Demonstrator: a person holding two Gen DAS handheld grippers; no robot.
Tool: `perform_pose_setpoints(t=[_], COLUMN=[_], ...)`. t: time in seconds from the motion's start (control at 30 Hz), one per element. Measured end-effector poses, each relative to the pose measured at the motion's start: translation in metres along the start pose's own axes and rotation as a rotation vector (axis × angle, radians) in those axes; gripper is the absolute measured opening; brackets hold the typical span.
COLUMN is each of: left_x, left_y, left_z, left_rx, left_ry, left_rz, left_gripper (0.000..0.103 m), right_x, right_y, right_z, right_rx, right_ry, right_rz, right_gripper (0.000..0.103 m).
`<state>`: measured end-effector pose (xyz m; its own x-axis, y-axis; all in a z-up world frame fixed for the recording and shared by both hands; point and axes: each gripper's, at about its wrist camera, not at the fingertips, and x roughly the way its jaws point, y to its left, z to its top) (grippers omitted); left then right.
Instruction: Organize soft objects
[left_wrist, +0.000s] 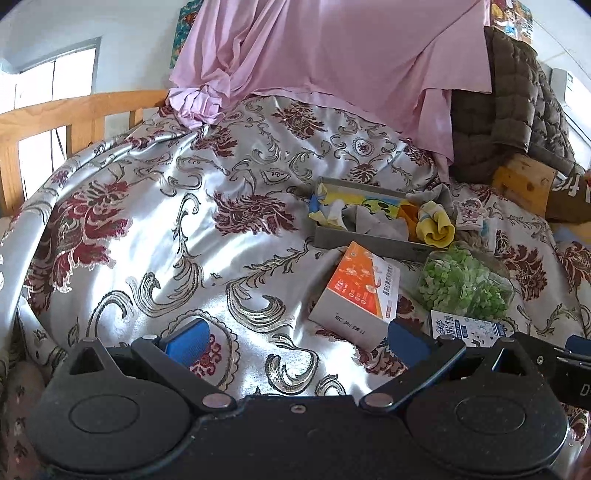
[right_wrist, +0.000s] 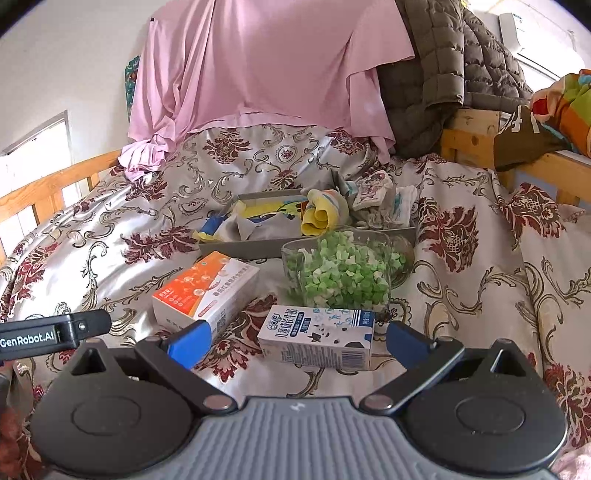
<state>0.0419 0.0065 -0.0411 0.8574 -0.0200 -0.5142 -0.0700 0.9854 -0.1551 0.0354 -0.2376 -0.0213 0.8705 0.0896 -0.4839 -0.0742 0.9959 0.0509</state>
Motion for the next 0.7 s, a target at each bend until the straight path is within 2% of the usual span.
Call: perform_pose_setpoints(t=[0.7], left_x=[0.0029], left_y=[-0.0055], left_z=[-0.0033], left_rx=[0.036], left_ry=[0.017], left_rz=[-0.007], left_gripper=[0.102], right_x=[-0.0001], right_y=[0.0002], right_z=[0.0001], right_rx=[0.002], right_ry=[0.0], right_rz=[0.0], right_gripper=[0.103])
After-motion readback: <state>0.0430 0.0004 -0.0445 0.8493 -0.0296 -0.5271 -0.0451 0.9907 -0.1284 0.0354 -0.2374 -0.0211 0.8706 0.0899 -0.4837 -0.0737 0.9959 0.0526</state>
